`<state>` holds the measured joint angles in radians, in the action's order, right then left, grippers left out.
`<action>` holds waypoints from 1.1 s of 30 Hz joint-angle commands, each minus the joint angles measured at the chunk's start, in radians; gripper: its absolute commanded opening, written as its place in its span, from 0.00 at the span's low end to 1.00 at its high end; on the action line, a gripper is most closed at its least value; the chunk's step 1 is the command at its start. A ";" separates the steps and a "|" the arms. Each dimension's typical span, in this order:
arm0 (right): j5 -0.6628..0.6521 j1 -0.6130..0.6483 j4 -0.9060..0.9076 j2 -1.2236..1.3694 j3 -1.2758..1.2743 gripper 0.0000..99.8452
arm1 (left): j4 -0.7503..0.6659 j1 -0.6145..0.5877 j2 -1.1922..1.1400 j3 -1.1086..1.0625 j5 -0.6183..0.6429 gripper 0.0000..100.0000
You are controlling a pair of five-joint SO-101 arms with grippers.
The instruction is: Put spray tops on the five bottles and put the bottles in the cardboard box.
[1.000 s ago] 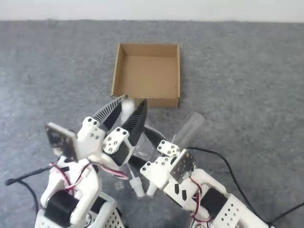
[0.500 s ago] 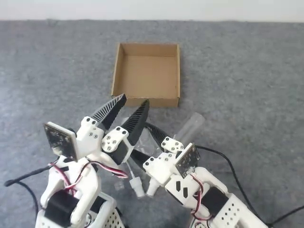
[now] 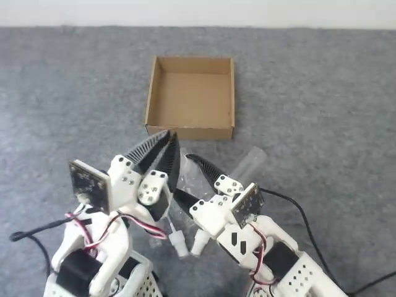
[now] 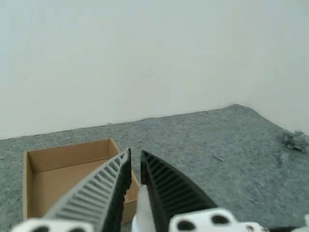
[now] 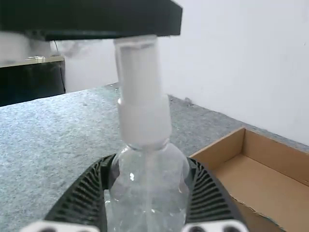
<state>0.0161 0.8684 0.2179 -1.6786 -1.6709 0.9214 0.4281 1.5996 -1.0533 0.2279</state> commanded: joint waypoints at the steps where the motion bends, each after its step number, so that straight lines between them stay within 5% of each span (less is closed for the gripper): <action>1: 0.006 -0.018 0.005 -0.019 -0.006 0.01 | -0.048 0.029 -0.003 -0.015 -0.058 0.01; 16: 0.005 -0.036 0.007 -0.019 -0.011 0.01 | 0.008 -0.028 0.005 0.113 -0.081 0.04; 22: 0.012 -0.107 0.007 -0.019 -0.011 0.01 | 0.008 -0.155 0.005 0.156 -0.078 0.18; 33: 0.012 -0.142 0.007 -0.013 -0.020 0.01 | 0.015 -0.427 0.005 0.068 -0.075 0.10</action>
<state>0.0176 0.7549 0.2179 -1.6786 -1.6709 0.9275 0.0568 1.5996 -0.9689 0.1496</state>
